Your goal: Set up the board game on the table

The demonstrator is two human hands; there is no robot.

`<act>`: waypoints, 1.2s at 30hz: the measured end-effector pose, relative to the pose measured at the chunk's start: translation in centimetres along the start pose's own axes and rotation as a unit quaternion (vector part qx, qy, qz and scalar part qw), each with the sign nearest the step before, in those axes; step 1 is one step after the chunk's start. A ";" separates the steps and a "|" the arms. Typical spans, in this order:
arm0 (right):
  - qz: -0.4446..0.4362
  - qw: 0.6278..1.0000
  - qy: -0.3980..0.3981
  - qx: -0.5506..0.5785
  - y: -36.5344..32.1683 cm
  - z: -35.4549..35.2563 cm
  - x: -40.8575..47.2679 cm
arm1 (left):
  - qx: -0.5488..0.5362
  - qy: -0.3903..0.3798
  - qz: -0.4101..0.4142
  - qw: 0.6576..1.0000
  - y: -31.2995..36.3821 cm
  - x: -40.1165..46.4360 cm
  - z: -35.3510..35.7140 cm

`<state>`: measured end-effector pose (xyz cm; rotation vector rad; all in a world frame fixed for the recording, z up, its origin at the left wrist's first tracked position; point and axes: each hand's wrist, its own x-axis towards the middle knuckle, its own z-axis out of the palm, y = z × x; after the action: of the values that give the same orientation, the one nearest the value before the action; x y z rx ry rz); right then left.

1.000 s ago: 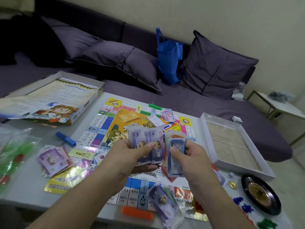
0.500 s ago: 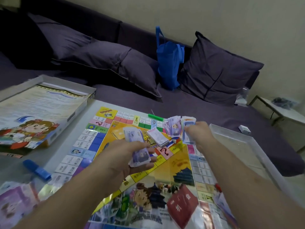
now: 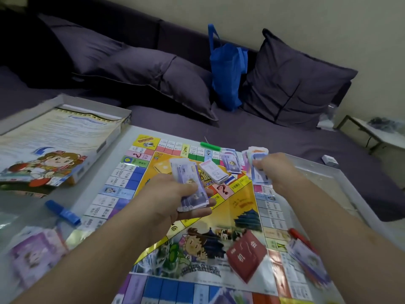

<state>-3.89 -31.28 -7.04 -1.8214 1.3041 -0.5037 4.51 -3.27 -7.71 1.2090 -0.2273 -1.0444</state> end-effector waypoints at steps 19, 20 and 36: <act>-0.088 0.975 -0.142 0.145 1.8 -1.4 -27.2 | 0.049 -0.058 0.014 0.997 -2.5 -13.9 0.0; -0.087 0.974 -0.143 0.150 1.7 -1.3 -27.6 | 0.058 -0.049 0.020 0.997 -2.7 -14.3 -0.2; -0.111 0.970 -0.177 0.124 1.0 3.3 -30.3 | 0.067 0.037 0.024 0.997 -3.0 -16.7 -4.7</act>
<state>-13.72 -2.47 -5.61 -1.7563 0.7668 -0.4150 -3.13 12.47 -5.98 1.3540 -0.2713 -0.9537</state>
